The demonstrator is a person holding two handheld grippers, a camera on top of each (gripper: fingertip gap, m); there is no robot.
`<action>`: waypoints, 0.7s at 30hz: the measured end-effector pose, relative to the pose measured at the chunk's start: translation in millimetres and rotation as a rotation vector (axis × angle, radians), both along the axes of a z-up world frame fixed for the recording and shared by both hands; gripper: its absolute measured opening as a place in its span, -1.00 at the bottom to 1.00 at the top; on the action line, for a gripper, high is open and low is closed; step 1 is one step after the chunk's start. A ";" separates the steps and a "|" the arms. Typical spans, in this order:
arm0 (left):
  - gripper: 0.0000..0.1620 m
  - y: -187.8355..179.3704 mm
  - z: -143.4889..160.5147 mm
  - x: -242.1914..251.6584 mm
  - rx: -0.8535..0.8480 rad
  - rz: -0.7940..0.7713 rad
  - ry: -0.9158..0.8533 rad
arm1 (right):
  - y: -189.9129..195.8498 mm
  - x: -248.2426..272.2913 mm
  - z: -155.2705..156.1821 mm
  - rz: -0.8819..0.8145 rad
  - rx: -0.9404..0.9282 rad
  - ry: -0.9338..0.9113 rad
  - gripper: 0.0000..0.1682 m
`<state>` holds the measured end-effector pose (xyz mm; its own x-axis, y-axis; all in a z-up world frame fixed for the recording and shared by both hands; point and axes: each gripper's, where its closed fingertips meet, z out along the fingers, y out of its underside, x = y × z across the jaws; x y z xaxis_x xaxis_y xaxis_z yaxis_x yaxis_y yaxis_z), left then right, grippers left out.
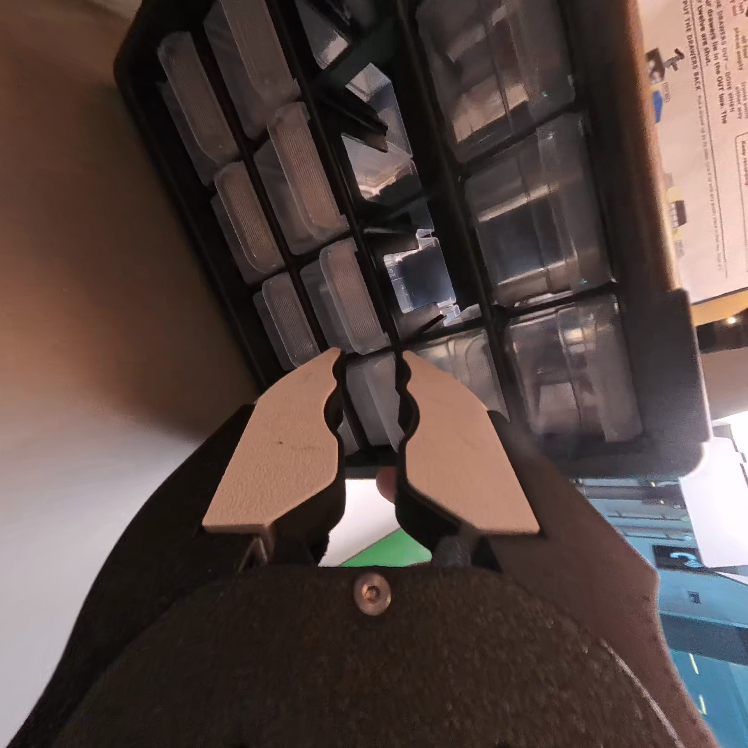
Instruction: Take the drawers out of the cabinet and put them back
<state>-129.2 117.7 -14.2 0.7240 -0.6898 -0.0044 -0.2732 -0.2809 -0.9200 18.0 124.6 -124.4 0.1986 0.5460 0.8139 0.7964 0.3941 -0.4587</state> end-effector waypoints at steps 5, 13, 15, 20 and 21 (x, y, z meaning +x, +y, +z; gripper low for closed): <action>-0.78 -0.1 0.1 0.0 0.001 0.003 0.000 | -2.3 -7.1 1.2 0.028 0.076 0.005 -0.73; -0.78 -0.2 0.1 0.0 0.002 0.001 0.000 | 7.1 5.7 25.9 -0.021 0.207 0.077 -0.85; -0.78 -0.1 0.2 0.0 0.002 0.000 0.000 | 3.8 7.9 30.9 -0.016 0.256 0.084 -0.84; -0.78 -0.2 0.1 0.1 0.003 0.001 0.000 | 20.3 22.0 36.6 -0.115 0.331 0.062 -0.79; -0.78 -0.2 0.2 0.1 0.003 0.002 0.001 | 22.9 22.5 38.4 -0.115 0.363 0.052 -0.81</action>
<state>-129.1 117.5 -14.1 0.7256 -0.6881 -0.0071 -0.2733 -0.2786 -0.9207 40.5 147.5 -86.0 0.2882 0.1956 0.9374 0.8240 0.4481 -0.3468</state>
